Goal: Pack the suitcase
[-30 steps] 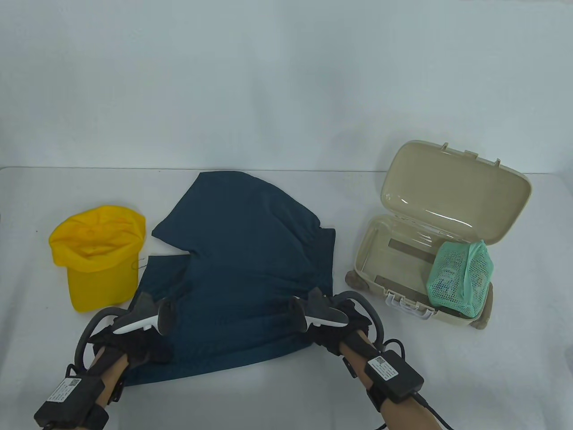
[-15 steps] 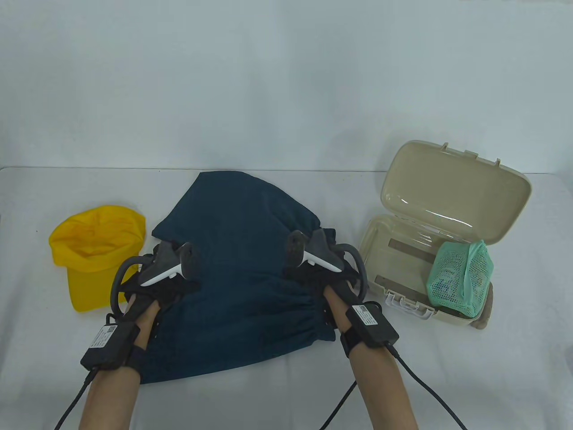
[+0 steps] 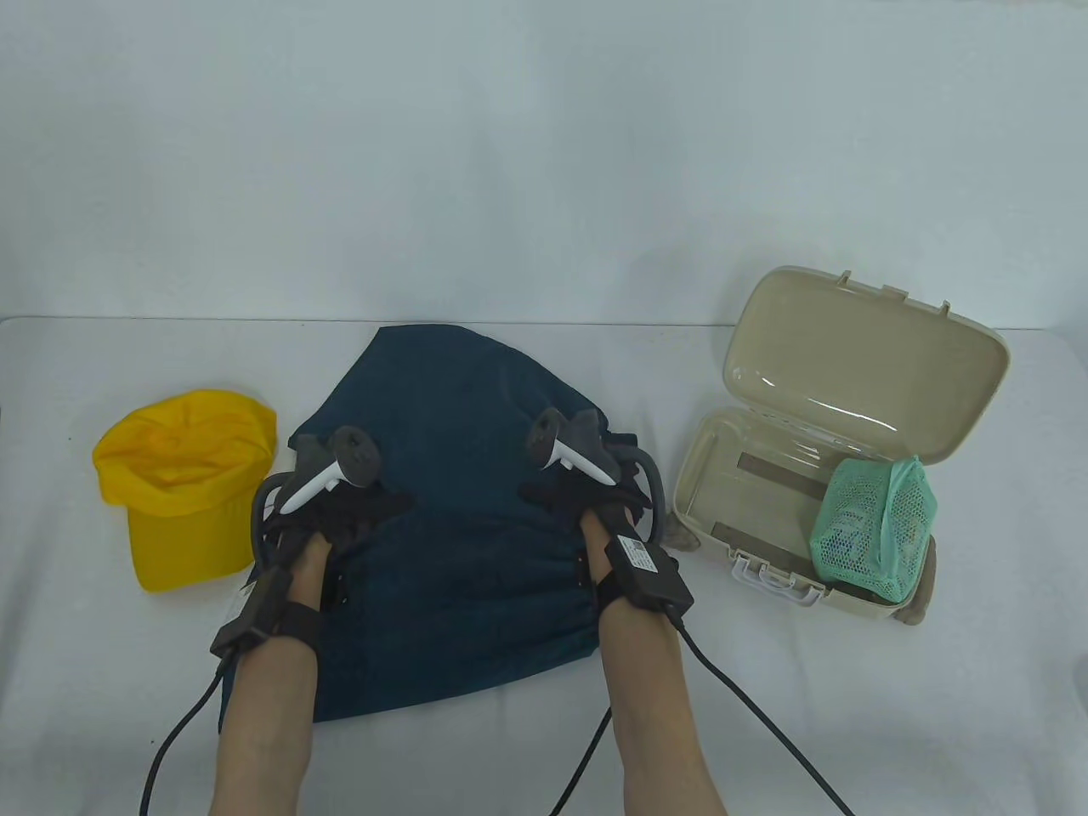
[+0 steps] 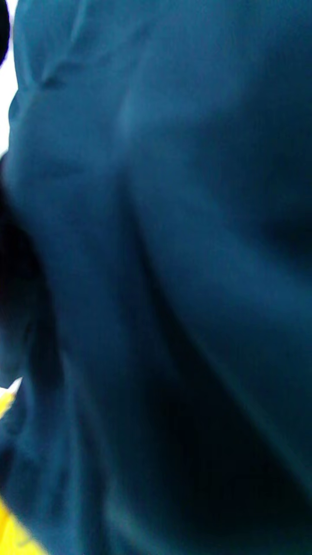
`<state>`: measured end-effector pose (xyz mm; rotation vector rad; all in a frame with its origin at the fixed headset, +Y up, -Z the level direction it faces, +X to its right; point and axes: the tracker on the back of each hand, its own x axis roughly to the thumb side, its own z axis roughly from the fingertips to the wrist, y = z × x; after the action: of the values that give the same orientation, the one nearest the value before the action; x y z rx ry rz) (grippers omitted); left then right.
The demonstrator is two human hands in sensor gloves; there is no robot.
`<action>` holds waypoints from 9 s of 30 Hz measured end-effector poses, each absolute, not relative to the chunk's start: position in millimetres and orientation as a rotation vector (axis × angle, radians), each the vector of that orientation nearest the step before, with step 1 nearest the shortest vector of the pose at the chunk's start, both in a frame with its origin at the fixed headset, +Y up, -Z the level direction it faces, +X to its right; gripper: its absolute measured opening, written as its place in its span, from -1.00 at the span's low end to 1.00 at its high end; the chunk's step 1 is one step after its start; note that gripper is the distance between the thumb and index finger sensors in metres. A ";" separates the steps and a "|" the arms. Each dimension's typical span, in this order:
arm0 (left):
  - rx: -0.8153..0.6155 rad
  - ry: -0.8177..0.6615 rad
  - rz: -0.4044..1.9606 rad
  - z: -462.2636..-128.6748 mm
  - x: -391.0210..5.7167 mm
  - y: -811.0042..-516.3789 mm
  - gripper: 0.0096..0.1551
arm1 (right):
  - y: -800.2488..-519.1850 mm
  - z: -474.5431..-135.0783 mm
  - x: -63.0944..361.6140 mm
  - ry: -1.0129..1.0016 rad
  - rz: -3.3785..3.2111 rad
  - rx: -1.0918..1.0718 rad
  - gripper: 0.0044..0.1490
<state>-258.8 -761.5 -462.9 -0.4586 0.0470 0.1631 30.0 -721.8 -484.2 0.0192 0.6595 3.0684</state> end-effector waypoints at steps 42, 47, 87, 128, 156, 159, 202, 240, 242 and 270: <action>-0.438 -0.203 -0.387 -316.9 -239.7 -679.0 0.13 | -664.4 -365.7 38.8 0.410 3.217 0.755 0.06; -0.453 -0.298 -0.516 -292.5 -221.5 -685.6 0.04 | -678.1 -339.3 56.4 0.461 3.236 0.853 -0.01; -0.529 -0.264 -0.606 -284.0 -236.8 -725.4 -0.57 | -720.6 -311.6 82.8 0.335 3.434 0.811 -0.41; 0.039 0.098 -0.472 -473.0 -175.5 -587.5 -0.57 | -667.7 -378.6 136.6 0.719 2.906 0.173 -0.42; 0.015 -0.128 0.168 -319.5 -223.5 -643.1 -0.06 | -739.1 -379.8 120.4 1.038 3.077 -0.326 -0.05; 0.035 -0.159 0.114 -306.6 -226.5 -653.3 -0.07 | -741.9 -387.0 114.6 1.091 3.077 -0.436 -0.02; 0.057 -0.176 0.130 -294.4 -234.6 -657.2 -0.09 | -606.8 -386.2 124.8 0.660 3.096 -0.555 -0.38; -0.156 -0.078 0.218 -329.4 -229.8 -668.2 -0.06 | -605.1 -418.8 22.8 0.496 2.970 -0.003 0.06; -0.173 -0.058 0.217 -340.5 -219.1 -668.7 -0.03 | -610.5 -417.6 36.8 0.507 2.970 -0.053 0.07; -0.489 0.250 0.196 -399.8 -158.2 -750.6 0.02 | -747.2 -408.3 73.4 0.823 2.755 -0.360 0.06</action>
<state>-158.2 -750.6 -399.8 -0.4891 0.2500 0.1965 73.4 -747.2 -408.3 -0.3597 0.8227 2.7547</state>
